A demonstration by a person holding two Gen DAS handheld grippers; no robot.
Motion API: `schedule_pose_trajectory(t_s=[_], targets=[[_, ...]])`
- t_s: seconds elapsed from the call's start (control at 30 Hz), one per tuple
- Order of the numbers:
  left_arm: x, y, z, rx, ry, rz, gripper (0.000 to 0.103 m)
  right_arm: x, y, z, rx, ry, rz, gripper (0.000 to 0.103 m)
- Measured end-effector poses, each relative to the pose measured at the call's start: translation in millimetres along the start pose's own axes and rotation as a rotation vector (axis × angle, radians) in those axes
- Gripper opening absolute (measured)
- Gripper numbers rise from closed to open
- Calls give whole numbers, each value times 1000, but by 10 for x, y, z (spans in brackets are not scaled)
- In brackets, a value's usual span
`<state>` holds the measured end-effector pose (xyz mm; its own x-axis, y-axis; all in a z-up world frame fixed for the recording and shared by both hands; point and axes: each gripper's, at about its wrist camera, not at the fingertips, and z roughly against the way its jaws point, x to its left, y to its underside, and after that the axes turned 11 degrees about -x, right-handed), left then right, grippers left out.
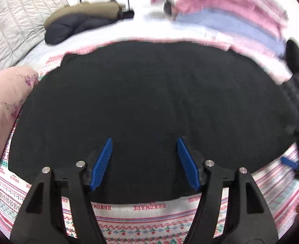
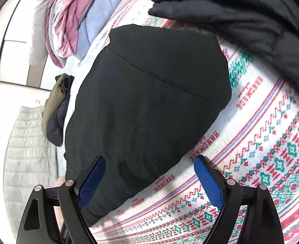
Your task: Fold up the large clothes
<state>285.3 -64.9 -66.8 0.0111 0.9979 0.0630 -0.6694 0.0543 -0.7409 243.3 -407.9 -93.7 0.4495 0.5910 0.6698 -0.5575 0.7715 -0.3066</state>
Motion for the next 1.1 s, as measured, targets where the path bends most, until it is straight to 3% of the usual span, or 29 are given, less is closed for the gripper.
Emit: schedule_pose_trajectory(t_s=[0.17, 0.33, 0.57, 0.67, 0.77, 0.83, 0.93, 1.1], targets=[[-32, 51, -81, 5, -18, -3, 73, -47, 15, -51, 27, -8, -31, 90], [0, -88, 32, 13, 24, 7, 73, 6, 24, -54, 33, -24, -31, 90], [-13, -783, -185, 33, 66, 53, 73, -45, 14, -118, 58, -54, -92, 90], [-80, -1127, -408, 29, 13, 2, 73, -71, -9, -121, 63, -61, -102, 90], [-112, -1352, -707, 90, 28, -3, 73, -81, -18, -132, 72, -71, -113, 90], [-94, -1367, -908, 150, 13, 32, 73, -96, -26, -148, 86, -89, -132, 90], [-101, -1147, -1309, 290, -71, 24, 75, -130, -34, -164, 98, -104, -159, 90], [-143, -1036, -1383, 269, -93, 15, 79, -168, -46, -161, 110, -120, -176, 90]])
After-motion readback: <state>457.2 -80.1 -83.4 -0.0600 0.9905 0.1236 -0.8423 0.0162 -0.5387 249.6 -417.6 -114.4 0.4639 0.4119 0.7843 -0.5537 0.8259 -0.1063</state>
